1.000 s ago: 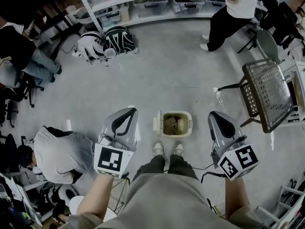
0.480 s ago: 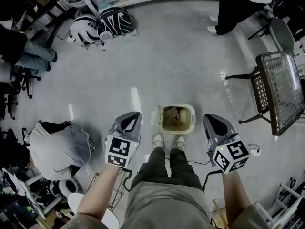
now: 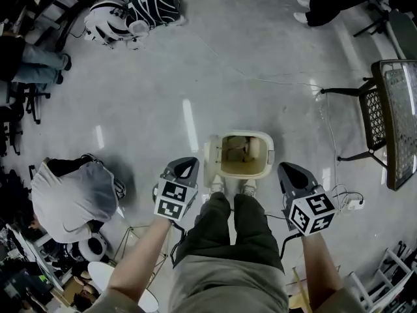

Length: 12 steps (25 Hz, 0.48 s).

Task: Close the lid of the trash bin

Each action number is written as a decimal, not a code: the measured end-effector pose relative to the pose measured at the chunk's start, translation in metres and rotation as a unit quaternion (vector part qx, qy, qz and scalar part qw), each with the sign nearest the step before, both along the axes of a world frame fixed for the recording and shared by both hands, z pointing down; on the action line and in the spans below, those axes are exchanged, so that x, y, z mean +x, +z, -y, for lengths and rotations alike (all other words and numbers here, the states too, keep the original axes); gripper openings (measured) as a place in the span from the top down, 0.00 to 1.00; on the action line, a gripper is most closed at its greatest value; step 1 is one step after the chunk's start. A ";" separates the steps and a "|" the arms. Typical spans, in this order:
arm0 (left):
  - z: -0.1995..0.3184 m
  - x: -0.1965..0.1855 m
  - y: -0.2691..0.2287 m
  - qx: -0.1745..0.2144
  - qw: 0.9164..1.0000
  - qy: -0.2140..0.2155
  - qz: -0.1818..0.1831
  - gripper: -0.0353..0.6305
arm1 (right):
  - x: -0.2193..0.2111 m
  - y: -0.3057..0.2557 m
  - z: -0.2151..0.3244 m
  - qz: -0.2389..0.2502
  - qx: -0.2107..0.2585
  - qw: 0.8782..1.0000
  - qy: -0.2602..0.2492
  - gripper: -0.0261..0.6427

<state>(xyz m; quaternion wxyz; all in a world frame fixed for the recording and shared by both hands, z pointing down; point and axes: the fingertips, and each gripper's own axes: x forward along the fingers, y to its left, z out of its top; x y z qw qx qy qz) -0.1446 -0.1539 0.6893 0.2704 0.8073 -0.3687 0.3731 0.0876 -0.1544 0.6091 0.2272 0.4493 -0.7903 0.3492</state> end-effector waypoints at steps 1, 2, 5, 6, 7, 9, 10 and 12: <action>-0.006 0.005 0.011 -0.013 1.000 0.008 -0.004 0.94 | 0.003 0.010 -0.002 0.000 -0.006 1.000 0.003 0.96; -0.011 0.012 0.020 -0.024 0.999 0.019 -0.012 0.94 | 0.005 0.019 -0.004 0.001 -0.011 1.000 0.006 0.96; -0.015 0.034 0.029 -0.024 0.998 0.050 -0.036 0.94 | 0.010 0.038 -0.010 0.003 -0.024 1.000 0.016 0.96; -0.015 0.042 0.031 -0.023 0.997 0.060 -0.038 0.94 | 0.012 0.042 -0.012 0.004 -0.027 0.999 0.020 0.96; -0.015 0.051 0.034 -0.026 0.997 0.069 -0.039 0.94 | 0.014 0.045 -0.015 0.005 -0.030 0.999 0.024 0.96; -0.020 0.070 0.045 -0.041 0.995 0.086 -0.040 0.94 | 0.019 0.050 -0.022 0.008 -0.036 0.999 0.033 0.96; -0.022 0.079 0.052 -0.047 0.994 0.096 -0.038 0.94 | 0.022 0.053 -0.025 0.009 -0.039 0.999 0.037 0.96; -0.026 0.095 0.070 -0.059 0.991 0.112 -0.032 0.94 | 0.028 0.059 -0.031 0.010 -0.042 0.998 0.045 0.96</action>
